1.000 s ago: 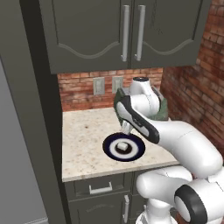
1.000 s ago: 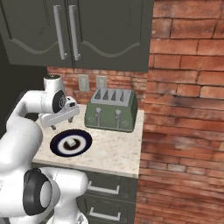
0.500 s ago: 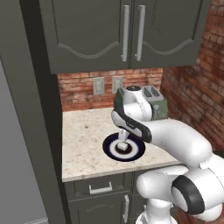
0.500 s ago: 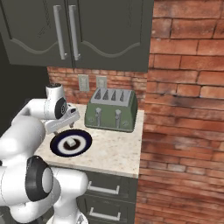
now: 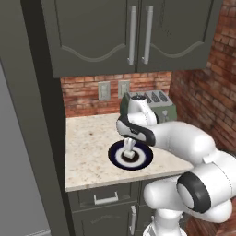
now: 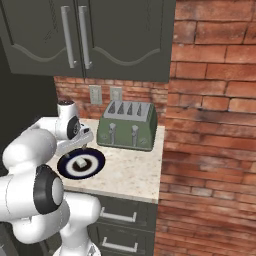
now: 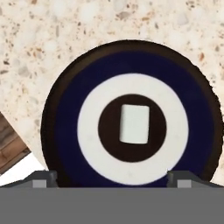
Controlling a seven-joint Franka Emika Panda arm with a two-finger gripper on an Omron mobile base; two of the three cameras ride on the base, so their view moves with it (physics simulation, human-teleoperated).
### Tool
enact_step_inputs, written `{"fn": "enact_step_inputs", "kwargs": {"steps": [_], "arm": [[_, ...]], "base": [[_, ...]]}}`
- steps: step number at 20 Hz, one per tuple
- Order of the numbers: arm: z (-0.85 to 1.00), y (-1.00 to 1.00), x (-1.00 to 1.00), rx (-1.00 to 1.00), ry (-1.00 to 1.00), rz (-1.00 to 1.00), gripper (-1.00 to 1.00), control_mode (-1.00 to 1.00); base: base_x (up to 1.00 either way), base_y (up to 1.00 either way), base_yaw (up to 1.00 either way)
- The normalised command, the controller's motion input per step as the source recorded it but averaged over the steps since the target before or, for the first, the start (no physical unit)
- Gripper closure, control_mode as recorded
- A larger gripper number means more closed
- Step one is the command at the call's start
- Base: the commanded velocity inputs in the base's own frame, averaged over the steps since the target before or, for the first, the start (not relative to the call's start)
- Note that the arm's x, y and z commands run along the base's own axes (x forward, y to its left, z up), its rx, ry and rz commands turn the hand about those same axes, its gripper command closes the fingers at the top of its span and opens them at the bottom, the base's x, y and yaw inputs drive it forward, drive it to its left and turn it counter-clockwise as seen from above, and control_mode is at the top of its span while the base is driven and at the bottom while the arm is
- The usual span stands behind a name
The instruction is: Pick up the marshmallow and place it in the cup of hot chocolate on the dining counter.
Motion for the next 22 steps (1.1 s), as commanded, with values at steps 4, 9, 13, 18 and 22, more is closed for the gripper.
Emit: {"fn": "enact_step_inputs", "kwargs": {"steps": [4,9,13,18,22], "arm": [[-0.27,0.0,0.14,0.0,0.05,0.0,-1.0,-1.0],[-0.26,0.0,0.13,0.0,0.06,0.01,-1.0,-1.0],[-0.28,0.01,0.15,0.0,0.07,0.01,-1.0,-1.0],[-0.27,0.01,0.14,0.0,0.06,0.01,-1.0,-1.0],[-0.28,0.0,0.13,0.0,0.06,0.01,-1.0,-1.0]], "base": [[0.0,0.0,0.0],[0.0,0.0,0.0],[0.0,0.0,0.0],[0.0,0.0,0.0],[0.0,0.0,0.0]]}}
